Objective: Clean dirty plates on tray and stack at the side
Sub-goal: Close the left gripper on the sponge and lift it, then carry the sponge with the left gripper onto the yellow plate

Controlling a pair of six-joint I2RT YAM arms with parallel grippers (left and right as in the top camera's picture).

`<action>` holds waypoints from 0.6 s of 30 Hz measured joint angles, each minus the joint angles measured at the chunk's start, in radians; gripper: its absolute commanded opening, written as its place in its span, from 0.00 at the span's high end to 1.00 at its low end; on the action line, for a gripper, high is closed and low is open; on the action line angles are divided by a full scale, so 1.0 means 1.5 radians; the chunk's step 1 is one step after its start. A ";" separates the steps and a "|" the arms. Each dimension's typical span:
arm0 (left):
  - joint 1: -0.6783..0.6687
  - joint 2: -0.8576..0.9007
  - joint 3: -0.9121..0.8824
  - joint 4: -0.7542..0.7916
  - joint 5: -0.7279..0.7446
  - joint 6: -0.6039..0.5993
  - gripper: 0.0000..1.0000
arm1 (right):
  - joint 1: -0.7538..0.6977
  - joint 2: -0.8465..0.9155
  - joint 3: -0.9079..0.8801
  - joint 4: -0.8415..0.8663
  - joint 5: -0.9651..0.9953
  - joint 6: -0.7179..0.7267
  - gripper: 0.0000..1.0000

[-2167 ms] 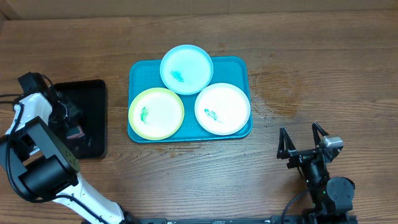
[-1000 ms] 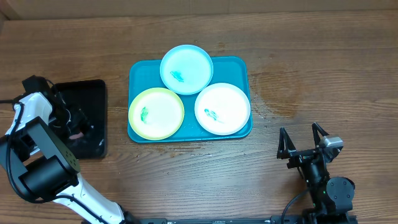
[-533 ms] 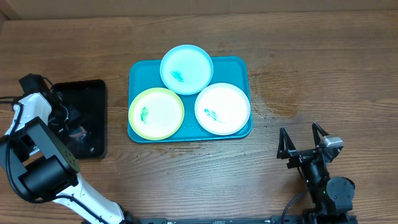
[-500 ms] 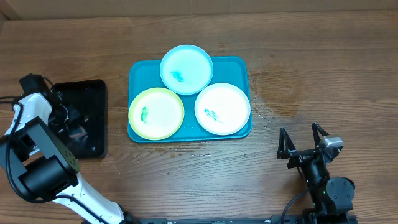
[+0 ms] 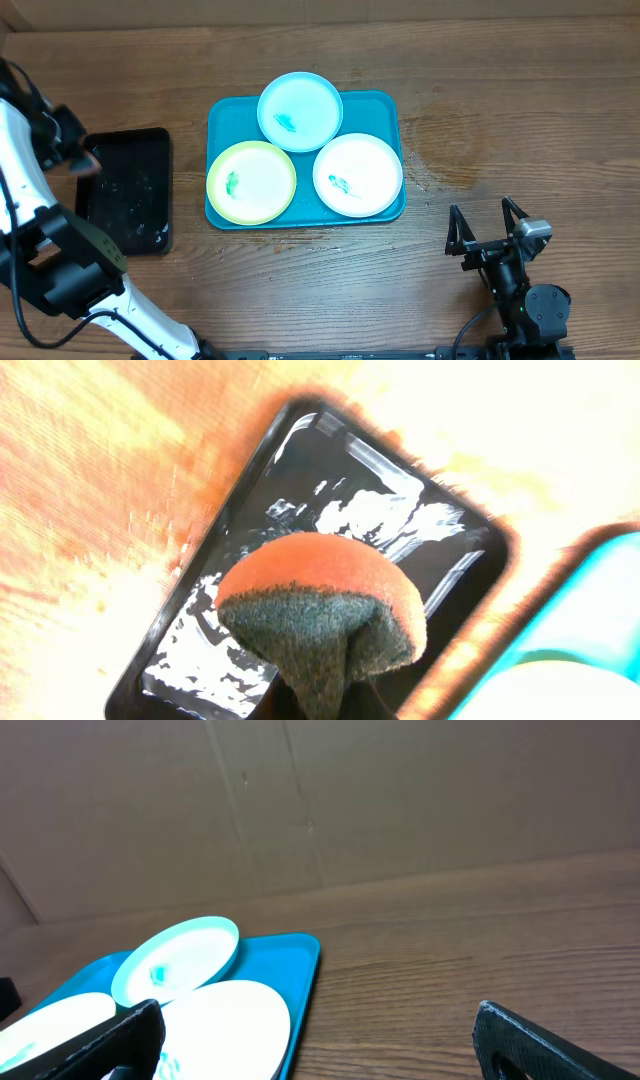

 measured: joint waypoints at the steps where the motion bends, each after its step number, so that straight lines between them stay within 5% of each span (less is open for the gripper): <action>1: 0.000 -0.001 0.028 -0.015 0.012 -0.001 0.96 | 0.000 0.000 0.000 0.000 0.000 0.000 0.00; 6: -0.003 -0.005 0.060 -0.044 0.031 -0.003 0.96 | 0.000 0.000 0.000 0.000 0.000 0.000 0.00; 13: -0.015 -0.003 -0.189 0.087 0.005 -0.008 0.96 | 0.000 0.000 0.000 0.000 0.000 0.000 0.00; 18: -0.013 0.023 -0.208 0.022 -0.001 -0.008 0.96 | 0.000 0.000 0.000 0.000 0.000 0.000 0.00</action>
